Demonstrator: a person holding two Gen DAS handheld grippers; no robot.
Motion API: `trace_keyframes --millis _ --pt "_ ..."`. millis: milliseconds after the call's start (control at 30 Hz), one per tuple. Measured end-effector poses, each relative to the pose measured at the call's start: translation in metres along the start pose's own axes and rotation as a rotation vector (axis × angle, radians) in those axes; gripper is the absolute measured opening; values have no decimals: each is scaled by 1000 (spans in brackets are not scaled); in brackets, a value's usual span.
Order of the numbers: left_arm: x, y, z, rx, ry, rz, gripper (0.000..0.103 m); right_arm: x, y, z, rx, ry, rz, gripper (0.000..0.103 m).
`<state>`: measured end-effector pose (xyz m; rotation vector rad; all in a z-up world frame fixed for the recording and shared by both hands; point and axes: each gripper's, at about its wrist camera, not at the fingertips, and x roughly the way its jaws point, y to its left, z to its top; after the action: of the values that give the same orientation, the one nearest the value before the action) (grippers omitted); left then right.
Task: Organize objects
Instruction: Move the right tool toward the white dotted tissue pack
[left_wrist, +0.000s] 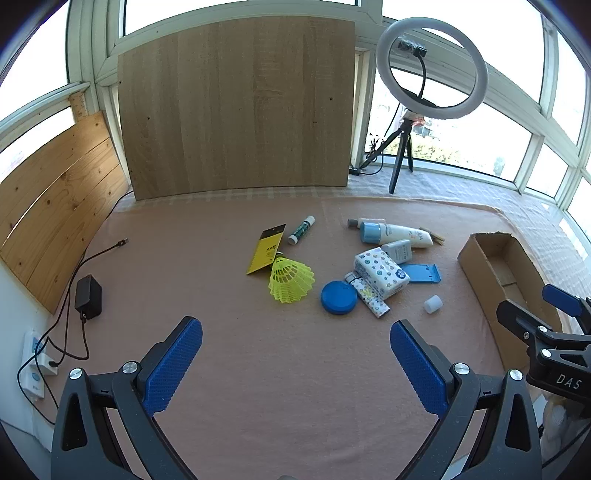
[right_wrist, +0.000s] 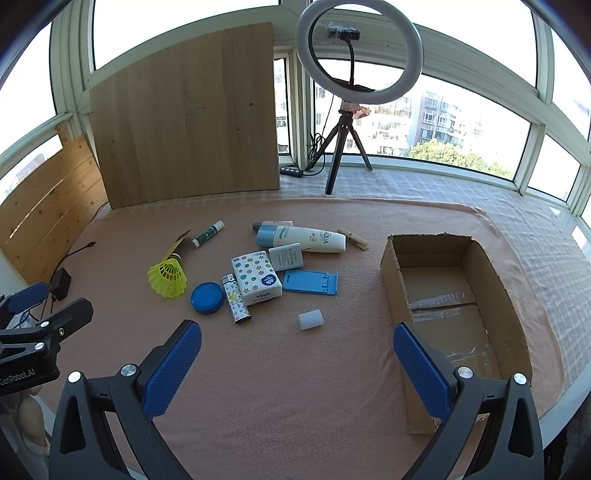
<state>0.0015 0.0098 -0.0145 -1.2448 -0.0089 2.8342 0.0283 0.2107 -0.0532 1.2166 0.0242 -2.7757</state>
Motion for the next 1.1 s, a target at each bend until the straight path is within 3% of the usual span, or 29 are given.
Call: trace_keyframes --millis 1100 --pt "14 -4 2 4 13 -13 103 11 -3 0 10 22 1 102"
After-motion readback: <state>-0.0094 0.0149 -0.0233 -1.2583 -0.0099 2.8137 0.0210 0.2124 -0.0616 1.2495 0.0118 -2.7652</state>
